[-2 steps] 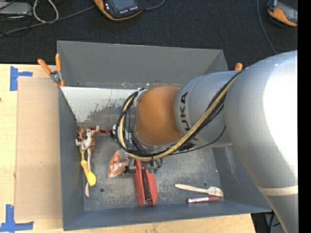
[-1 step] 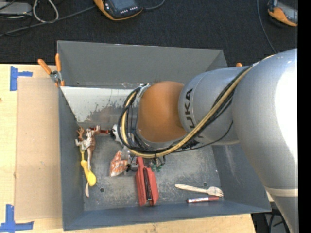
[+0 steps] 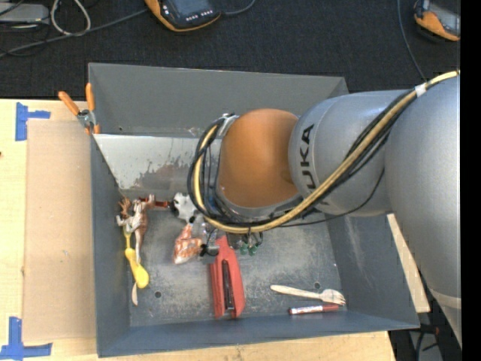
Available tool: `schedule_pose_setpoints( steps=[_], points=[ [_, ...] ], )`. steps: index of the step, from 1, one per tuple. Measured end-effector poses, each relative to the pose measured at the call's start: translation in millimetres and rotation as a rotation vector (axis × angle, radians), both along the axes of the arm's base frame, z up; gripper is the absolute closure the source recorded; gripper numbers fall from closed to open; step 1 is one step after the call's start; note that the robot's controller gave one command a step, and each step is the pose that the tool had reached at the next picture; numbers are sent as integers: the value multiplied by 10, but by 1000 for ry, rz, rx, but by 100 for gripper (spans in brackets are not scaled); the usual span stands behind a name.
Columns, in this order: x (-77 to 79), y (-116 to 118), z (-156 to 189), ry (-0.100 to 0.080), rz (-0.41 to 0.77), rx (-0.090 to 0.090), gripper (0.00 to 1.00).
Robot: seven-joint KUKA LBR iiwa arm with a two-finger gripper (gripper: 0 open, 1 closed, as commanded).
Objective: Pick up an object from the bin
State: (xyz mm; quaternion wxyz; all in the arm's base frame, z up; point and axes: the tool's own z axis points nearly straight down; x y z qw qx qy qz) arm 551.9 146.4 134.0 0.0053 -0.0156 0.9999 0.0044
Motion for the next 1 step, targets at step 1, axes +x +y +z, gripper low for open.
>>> schedule_pose_setpoints(
  steps=[1],
  points=[
    [-2,0,287,1,-2,0,100]
  ],
)
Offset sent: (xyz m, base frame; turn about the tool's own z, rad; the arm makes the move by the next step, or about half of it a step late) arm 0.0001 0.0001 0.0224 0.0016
